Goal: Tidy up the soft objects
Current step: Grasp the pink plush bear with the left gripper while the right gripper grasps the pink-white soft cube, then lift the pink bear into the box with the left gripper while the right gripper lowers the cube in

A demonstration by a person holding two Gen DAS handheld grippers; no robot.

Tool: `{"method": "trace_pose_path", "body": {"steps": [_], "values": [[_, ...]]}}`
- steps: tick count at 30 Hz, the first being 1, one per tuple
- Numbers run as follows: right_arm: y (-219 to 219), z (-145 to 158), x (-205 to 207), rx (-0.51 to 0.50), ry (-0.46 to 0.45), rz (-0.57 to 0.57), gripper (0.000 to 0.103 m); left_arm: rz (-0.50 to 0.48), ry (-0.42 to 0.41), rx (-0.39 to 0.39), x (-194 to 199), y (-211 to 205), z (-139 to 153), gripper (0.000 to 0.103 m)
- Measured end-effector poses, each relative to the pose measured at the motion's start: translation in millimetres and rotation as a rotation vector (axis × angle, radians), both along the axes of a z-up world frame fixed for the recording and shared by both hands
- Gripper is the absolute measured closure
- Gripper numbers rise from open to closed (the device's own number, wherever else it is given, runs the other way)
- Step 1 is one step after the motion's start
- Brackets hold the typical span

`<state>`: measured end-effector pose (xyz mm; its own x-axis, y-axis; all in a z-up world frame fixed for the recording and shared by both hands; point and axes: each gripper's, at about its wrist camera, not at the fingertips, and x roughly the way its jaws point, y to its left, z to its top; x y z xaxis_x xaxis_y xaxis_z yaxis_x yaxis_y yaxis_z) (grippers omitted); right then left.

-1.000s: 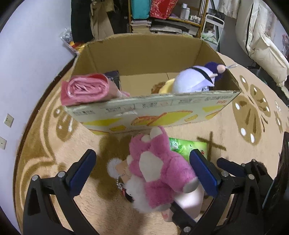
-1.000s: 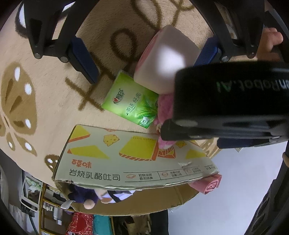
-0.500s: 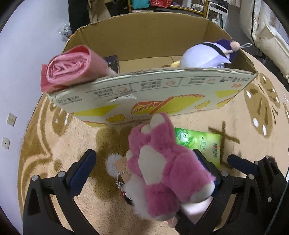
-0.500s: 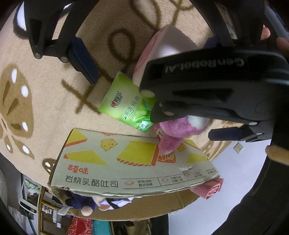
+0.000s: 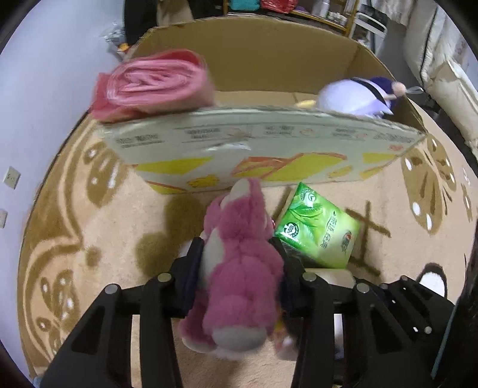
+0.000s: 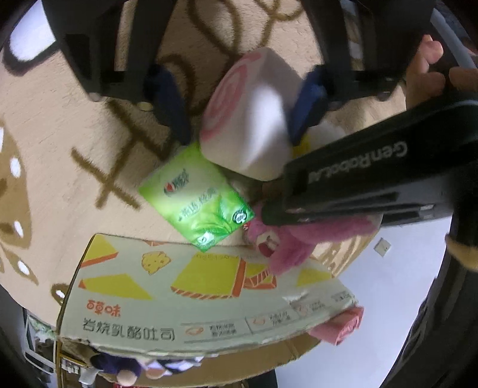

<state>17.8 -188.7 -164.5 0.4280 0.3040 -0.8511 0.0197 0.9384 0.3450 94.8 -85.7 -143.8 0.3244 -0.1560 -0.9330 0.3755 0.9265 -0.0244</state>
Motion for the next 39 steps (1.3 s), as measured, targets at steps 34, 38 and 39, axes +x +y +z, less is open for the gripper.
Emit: {"method": "trace_pose_path", "body": {"steps": [34,38,39], "values": [[-23.8,91.4,-30.9,-0.036,-0.308,-0.080,0.067,0.193,-0.364,-0.104,-30.4,63.7,106.4,0.062],[-25.1,112.8,-32.4,-0.040,-0.367,-0.106,0.067,0.212,-0.417,-0.128,-32.4,71.0,121.1,0.062],[-25.7,120.1,-33.6,-0.050,-0.394,-0.113,0.067,0.214,-0.430,-0.133,-33.4,72.3,125.1,0.062]]}}
